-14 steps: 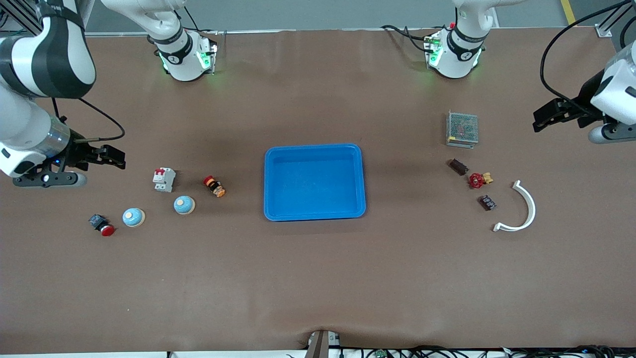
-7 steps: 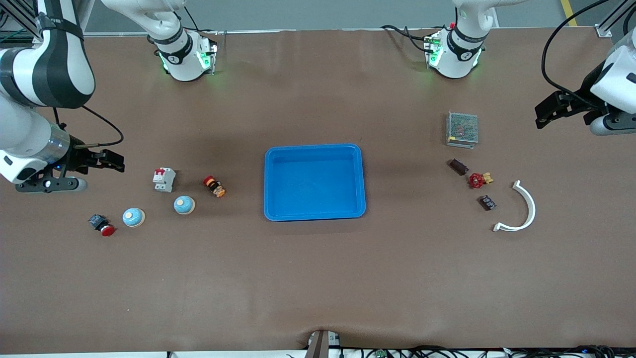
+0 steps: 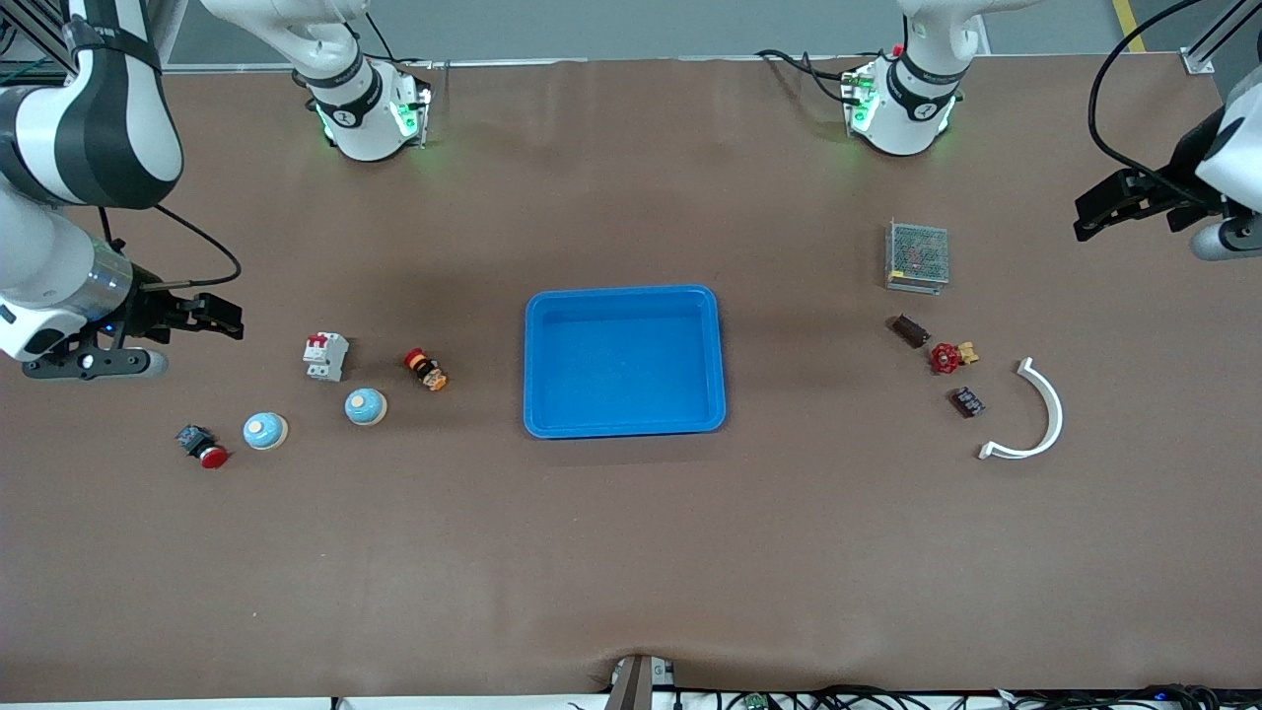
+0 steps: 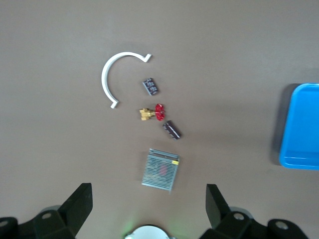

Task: Place electrolytic capacitor and blue bell in tray
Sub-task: 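Move both grippers out from rest toward the objects, then reach the left gripper to the brown capacitor while the right gripper reaches the bell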

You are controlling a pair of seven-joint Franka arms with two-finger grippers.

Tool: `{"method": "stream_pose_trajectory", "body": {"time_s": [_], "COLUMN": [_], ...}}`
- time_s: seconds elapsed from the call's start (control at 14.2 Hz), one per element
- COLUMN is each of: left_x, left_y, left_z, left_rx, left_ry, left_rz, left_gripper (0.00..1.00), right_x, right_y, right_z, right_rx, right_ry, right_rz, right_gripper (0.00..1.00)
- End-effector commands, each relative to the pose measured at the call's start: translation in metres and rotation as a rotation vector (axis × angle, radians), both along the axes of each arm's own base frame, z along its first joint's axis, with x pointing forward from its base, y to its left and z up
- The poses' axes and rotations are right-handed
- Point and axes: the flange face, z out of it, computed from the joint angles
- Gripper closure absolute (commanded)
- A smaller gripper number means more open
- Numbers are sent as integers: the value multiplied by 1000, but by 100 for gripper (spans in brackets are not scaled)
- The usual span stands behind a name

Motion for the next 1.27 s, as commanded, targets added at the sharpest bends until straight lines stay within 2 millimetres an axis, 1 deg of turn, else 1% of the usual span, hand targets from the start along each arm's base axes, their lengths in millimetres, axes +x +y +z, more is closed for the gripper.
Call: {"method": "stream_pose_trajectory", "body": {"time_s": [0.0,0.21,0.28,0.42,0.63,0.7,0.78,0.99,1.13,1.2], "left_x": [-7,-8,-7,-8,-1,1,2,-2,-9,-14], "left_y": [9,4,-1,-16,-12,-6,-5,-2,-5,-7], "left_z": [6,3,-5,-28,-58,-71,-87,-147,-189,-211], "left_rx": [-34,-32,-23,-13,-14,-15,-13,-8,3,8], "left_ry": [8,20,35,72,81,87,93,107,107,101], "left_rz": [11,8,3,-12,-4,9,19,47,116,153], "left_gripper": [0,0,0,0,0,0,0,0,0,0], "right_x": [-3,-5,-5,-6,-7,-8,-8,-8,-7,-6], "right_y": [3,5,5,6,4,4,5,5,1,-2], "right_z": [28,52,58,68,83,85,88,88,79,68], "right_rx": [8,8,8,7,8,8,8,8,8,8], "right_ry": [4,10,8,8,5,8,5,-2,2,1], "right_rz": [2,1,3,2,5,5,3,11,8,3], "right_gripper": [0,0,0,0,0,0,0,0,0,0]}}
